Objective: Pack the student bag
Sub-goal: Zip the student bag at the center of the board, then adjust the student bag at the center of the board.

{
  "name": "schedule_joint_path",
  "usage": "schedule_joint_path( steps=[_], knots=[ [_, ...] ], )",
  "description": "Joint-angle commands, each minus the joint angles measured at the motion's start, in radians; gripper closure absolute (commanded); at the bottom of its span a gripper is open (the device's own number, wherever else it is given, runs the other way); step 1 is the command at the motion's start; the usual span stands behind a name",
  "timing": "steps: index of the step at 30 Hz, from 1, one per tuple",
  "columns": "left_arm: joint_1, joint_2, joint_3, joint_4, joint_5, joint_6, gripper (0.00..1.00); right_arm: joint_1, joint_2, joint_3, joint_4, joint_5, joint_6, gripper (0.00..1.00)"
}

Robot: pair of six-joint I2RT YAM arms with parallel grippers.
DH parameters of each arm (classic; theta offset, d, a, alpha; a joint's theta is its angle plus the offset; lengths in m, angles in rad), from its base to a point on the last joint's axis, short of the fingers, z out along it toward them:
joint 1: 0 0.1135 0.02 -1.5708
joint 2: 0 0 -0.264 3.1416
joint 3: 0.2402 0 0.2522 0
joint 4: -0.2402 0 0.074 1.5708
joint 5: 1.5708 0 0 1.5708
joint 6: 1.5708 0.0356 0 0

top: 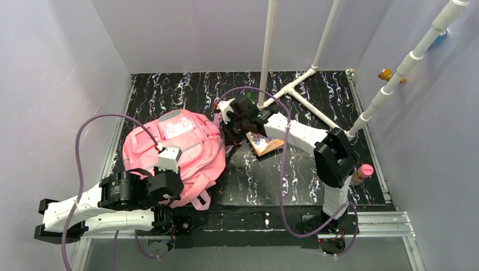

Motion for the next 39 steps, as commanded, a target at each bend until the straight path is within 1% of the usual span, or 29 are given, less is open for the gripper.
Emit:
schedule_joint_path(
  steps=[1, 5, 6, 7, 11, 13, 17, 22, 25, 26, 28, 31, 34, 36, 38, 39],
  knots=[
    [0.001, -0.048, 0.049, -0.113, -0.023, -0.005, 1.0, -0.045, 0.103, 0.115, -0.08, 0.081, -0.048, 0.99],
    [0.001, -0.037, 0.046, -0.066, -0.005, 0.033, 1.0, -0.047, 0.161, 0.193, -0.127, 0.078, -0.041, 0.99],
    [0.001, -0.032, 0.042, -0.045, 0.001, 0.044, 1.0, -0.047, 0.157, 0.196, -0.128, 0.076, -0.039, 0.96],
    [0.001, -0.026, 0.035, -0.016, 0.007, 0.058, 1.0, -0.047, 0.149, 0.183, -0.121, 0.081, -0.031, 0.88],
    [0.002, 0.01, 0.003, 0.124, 0.019, 0.109, 1.0, -0.046, 0.097, 0.133, -0.124, 0.12, 0.003, 0.63],
    [0.002, 0.034, -0.015, 0.188, 0.022, 0.121, 1.0, -0.045, 0.051, 0.091, -0.129, 0.132, 0.042, 0.58],
    [0.002, 0.095, -0.056, 0.332, 0.052, 0.158, 1.0, -0.045, -0.088, -0.043, -0.095, 0.173, 0.094, 0.43],
    [0.002, 0.22, -0.055, 0.467, 0.085, 0.234, 1.0, -0.047, -0.256, -0.175, -0.089, 0.239, 0.135, 0.32],
    [0.004, 0.298, -0.054, 0.533, 0.106, 0.275, 1.0, -0.052, -0.338, -0.232, -0.052, 0.229, 0.166, 0.3],
    [0.006, 0.324, -0.054, 0.556, 0.114, 0.289, 1.0, -0.062, -0.364, -0.254, -0.026, 0.211, 0.179, 0.28],
    [0.009, 0.361, -0.052, 0.582, 0.127, 0.309, 1.0, -0.09, -0.408, -0.321, 0.071, 0.128, 0.198, 0.26],
    [0.01, 0.363, -0.069, 0.584, 0.139, 0.31, 1.0, -0.138, -0.457, -0.397, 0.222, 0.012, 0.204, 0.26],
    [0.01, 0.302, -0.1, 0.555, 0.159, 0.305, 1.0, -0.18, -0.481, -0.438, 0.367, -0.133, 0.217, 0.21],
    [0.011, 0.235, -0.123, 0.527, 0.164, 0.298, 1.0, -0.188, -0.462, -0.427, 0.447, -0.288, 0.196, 0.18],
    [0.011, 0.17, -0.146, 0.503, 0.168, 0.299, 1.0, -0.188, -0.428, -0.389, 0.48, -0.436, 0.161, 0.18],
    [0.011, 0.145, -0.155, 0.495, 0.17, 0.3, 1.0, -0.188, -0.403, -0.359, 0.478, -0.47, 0.151, 0.17]
  ],
)
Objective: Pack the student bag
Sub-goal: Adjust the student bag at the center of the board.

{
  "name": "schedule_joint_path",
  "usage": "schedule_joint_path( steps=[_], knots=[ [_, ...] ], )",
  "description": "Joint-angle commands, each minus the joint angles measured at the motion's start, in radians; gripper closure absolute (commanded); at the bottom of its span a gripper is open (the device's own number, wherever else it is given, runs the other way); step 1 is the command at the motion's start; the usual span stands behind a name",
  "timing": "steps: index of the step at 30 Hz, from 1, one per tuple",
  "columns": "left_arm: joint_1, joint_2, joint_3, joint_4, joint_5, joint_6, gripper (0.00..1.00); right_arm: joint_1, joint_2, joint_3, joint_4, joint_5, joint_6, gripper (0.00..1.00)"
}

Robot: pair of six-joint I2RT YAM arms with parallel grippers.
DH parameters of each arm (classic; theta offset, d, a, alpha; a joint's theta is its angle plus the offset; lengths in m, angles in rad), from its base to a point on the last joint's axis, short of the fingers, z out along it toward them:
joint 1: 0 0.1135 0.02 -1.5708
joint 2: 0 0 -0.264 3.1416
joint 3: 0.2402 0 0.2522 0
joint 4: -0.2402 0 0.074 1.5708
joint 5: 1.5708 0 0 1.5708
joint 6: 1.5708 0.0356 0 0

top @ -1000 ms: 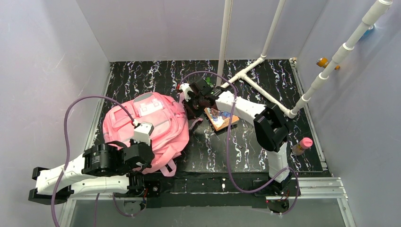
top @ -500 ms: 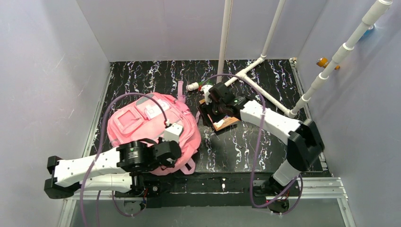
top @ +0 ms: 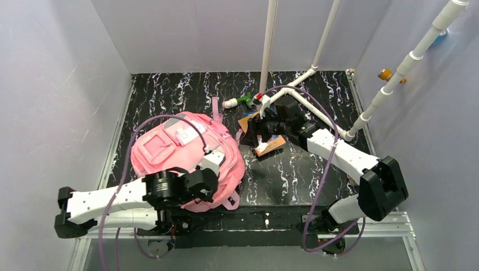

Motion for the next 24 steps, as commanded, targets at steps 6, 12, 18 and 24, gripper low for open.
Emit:
schedule_joint_path(
  steps=[6, 12, 18, 24],
  knots=[
    [0.005, -0.118, -0.032, -0.045, 0.014, 0.0, 1.0, 0.006, 0.129, 0.195, 0.123, -0.32, -0.07, 0.17],
    [0.019, -0.007, 0.005, 0.062, 0.031, 0.056, 1.0, 0.006, 0.122, 0.157, 0.084, -0.123, 0.043, 0.19],
    [0.068, 0.204, 0.095, 0.125, 0.09, 0.108, 1.0, 0.004, 0.017, 0.031, 0.072, 0.022, 0.124, 0.19],
    [0.1, 0.276, 0.108, 0.162, 0.157, 0.115, 1.0, -0.001, -0.043, 0.009, -0.009, 0.083, 0.093, 0.17]
  ],
)
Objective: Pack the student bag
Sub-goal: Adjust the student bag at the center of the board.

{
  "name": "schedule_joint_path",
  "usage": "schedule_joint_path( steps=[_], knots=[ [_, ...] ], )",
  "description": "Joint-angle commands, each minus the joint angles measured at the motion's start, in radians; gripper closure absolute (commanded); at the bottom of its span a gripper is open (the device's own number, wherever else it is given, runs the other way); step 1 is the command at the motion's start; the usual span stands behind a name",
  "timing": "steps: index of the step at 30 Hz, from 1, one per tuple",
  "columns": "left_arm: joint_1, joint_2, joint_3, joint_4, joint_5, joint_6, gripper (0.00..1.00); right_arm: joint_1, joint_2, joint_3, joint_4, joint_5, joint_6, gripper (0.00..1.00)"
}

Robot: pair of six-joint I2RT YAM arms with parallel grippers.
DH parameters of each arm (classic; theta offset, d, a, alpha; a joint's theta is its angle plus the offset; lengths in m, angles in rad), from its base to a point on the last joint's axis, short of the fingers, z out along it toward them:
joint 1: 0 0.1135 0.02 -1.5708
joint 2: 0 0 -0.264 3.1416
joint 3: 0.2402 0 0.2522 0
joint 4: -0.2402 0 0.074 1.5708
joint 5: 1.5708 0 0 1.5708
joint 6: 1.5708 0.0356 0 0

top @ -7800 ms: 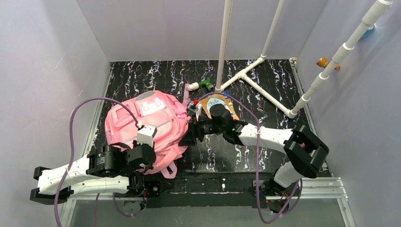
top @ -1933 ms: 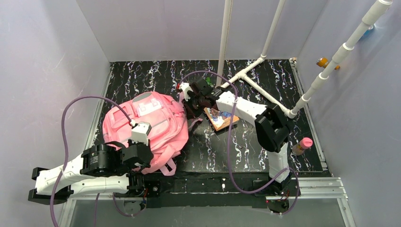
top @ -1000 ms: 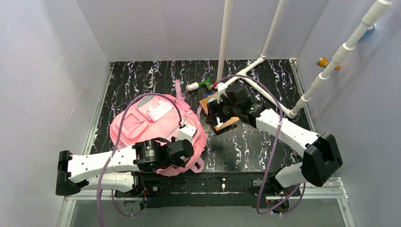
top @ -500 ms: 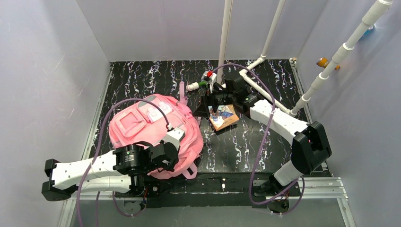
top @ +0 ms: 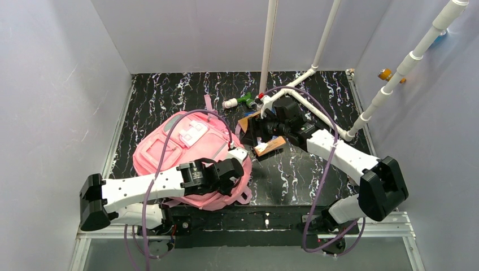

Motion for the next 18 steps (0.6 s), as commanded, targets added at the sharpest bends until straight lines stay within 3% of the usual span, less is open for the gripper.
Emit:
schedule_joint_path(
  steps=[1, 9, 13, 18],
  knots=[
    [0.016, -0.002, 0.036, 0.034, 0.053, 0.022, 1.0, -0.006, -0.058, 0.008, -0.019, 0.061, -0.006, 0.17],
    [0.019, -0.26, -0.155, -0.087, 0.017, -0.138, 1.0, -0.007, 0.059, 0.106, -0.001, -0.033, 0.015, 0.17],
    [0.023, -0.416, -0.243, -0.163, -0.001, -0.266, 1.0, 0.003, 0.141, 0.142, 0.048, -0.076, 0.064, 0.22],
    [0.024, -0.496, -0.276, -0.282, -0.048, -0.412, 1.0, 0.028, 0.219, 0.155, 0.162, -0.1, 0.164, 0.3]
  ],
)
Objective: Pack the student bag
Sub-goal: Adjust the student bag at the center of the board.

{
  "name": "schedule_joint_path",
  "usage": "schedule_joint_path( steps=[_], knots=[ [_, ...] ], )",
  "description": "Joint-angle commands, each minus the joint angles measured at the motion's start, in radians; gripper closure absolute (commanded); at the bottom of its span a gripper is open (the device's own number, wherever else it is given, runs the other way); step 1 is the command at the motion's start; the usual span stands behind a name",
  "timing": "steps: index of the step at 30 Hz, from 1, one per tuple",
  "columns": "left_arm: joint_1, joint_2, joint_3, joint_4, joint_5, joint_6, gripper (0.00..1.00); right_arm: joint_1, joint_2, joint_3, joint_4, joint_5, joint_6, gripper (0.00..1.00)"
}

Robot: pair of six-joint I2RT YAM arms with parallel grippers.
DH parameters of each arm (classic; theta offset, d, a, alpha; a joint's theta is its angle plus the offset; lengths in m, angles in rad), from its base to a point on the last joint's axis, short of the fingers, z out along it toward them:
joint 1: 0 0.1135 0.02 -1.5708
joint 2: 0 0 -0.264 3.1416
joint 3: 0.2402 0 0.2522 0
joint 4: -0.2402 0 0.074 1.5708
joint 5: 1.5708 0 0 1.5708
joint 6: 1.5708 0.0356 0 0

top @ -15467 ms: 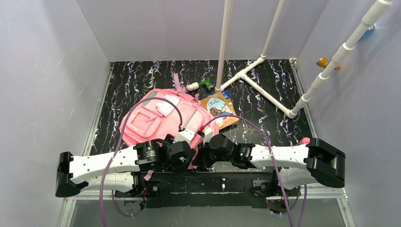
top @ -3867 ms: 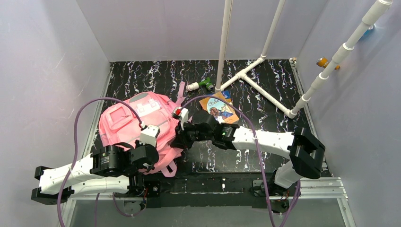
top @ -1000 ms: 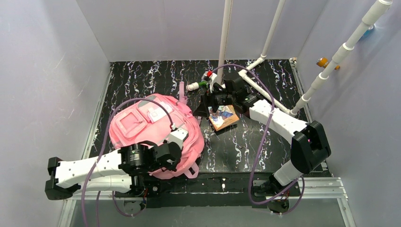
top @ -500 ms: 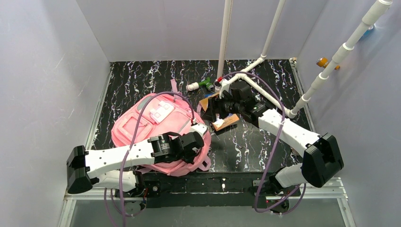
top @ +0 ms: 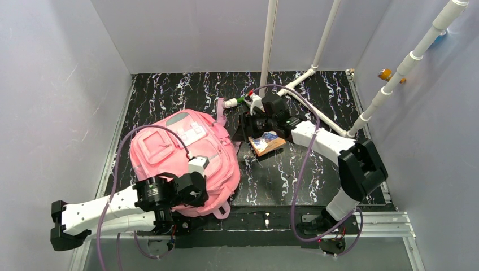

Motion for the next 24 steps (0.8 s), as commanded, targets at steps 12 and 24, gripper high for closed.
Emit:
schedule_joint_path(
  steps=[12, 24],
  knots=[
    [0.141, -0.047, 0.01, -0.449, -0.209, -0.491, 1.0, 0.035, 0.23, 0.099, 0.325, -0.149, 0.246, 0.41],
    [0.209, -0.056, 0.014, -0.333, -0.128, -0.332, 1.0, 0.038, 0.361, 0.36, 0.001, -0.357, -0.46, 0.26]
  ],
)
